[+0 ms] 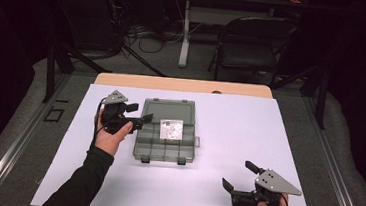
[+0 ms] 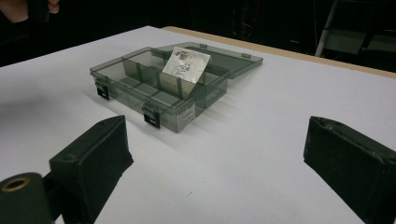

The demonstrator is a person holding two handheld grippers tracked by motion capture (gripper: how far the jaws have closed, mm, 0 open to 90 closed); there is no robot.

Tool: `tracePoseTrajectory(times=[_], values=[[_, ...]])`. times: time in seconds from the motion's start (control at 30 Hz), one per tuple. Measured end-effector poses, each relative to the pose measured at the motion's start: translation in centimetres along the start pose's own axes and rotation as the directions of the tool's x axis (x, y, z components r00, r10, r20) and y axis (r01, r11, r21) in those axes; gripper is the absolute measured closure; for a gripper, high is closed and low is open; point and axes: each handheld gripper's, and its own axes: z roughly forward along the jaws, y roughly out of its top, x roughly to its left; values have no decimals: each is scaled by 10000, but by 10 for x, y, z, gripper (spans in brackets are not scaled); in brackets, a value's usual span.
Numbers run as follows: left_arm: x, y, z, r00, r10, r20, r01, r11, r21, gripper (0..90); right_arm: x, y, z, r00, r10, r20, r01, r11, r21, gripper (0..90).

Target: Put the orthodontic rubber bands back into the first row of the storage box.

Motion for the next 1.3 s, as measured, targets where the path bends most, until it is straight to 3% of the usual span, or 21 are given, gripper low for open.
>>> tracePoseTrajectory(times=[0.17,0.4,0.63,0.9,1.1,1.23,1.3], values=[[1,-9,-12,9997,42,252,-37,9998,-184,172,0,0,0,10000,-30,37,30,10000,-13,63],[1,-19,-31,9986,-131,521,162,9981,-596,161,0,0,1,10000,-6,32,6,10000,13,63],[-4,-34,-53,9994,300,180,-280,9941,-1050,156,0,0,0,10000,-59,63,59,10000,-16,63],[-8,-48,-74,9991,416,-92,-425,9852,-1663,156,0,1,0,9999,-37,94,38,10000,-49,63],[-13,-66,-87,9996,282,-62,-289,9845,-1728,157,0,1,-1,10000,-50,46,49,9999,87,63],[-14,-79,-93,9988,467,-151,-486,9843,-1698,157,-2,2,-1,10000,1,64,-1,10000,26,63],[-13,-86,-96,9996,243,-131,-261,9855,-1677,157,-4,1,0,9999,91,129,-92,9999,56,63]])
